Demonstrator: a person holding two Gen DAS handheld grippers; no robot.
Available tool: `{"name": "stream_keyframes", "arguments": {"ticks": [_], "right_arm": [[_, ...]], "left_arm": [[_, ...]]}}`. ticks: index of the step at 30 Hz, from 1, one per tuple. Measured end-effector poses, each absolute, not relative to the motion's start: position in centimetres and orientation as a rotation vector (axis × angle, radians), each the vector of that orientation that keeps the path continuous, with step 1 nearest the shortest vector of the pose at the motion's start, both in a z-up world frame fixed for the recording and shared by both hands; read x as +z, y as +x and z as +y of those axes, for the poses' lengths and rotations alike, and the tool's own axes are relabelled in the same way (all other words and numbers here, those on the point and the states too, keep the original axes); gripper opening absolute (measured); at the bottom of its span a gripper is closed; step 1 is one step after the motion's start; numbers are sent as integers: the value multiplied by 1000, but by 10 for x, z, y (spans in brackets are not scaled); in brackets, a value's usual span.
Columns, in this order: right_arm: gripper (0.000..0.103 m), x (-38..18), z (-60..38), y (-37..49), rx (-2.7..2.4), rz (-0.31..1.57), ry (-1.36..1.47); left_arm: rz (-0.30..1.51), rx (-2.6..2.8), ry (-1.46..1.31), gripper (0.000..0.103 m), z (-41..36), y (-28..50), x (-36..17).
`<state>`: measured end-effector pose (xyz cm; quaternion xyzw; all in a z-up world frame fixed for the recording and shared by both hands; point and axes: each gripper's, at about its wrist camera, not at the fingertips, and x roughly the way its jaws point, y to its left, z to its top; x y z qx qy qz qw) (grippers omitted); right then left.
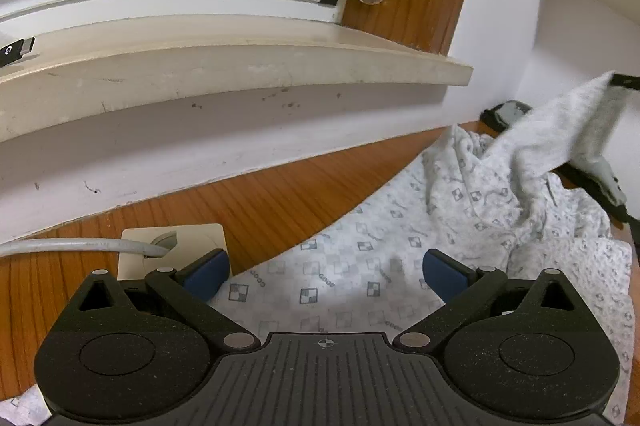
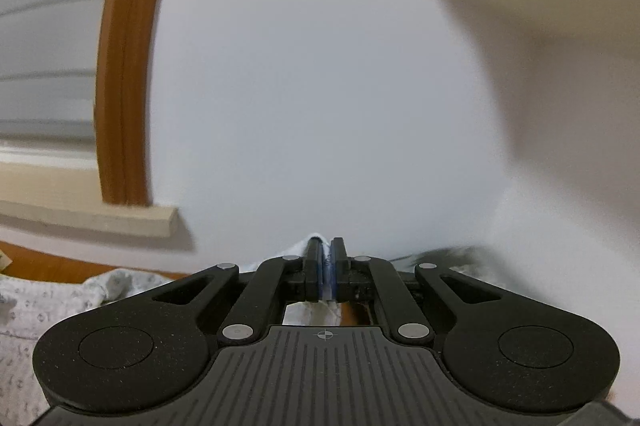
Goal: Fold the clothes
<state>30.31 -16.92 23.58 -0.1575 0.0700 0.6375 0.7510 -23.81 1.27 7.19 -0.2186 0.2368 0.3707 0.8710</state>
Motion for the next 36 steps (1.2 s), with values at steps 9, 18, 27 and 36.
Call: {"name": "stream_keyframes", "arguments": {"ticks": [9, 18, 27, 36], "right_arm": [[4, 287, -283, 284, 1333, 36, -327], [4, 290, -354, 272, 1290, 26, -351], [26, 264, -353, 278, 1474, 207, -347], [26, 177, -211, 249, 1583, 354, -468]], "left_arm": [[471, 760, -457, 103, 12, -242, 73], [473, 757, -456, 103, 13, -241, 72], [482, 754, -448, 103, 13, -240, 72], [496, 751, -447, 103, 14, -238, 71]]}}
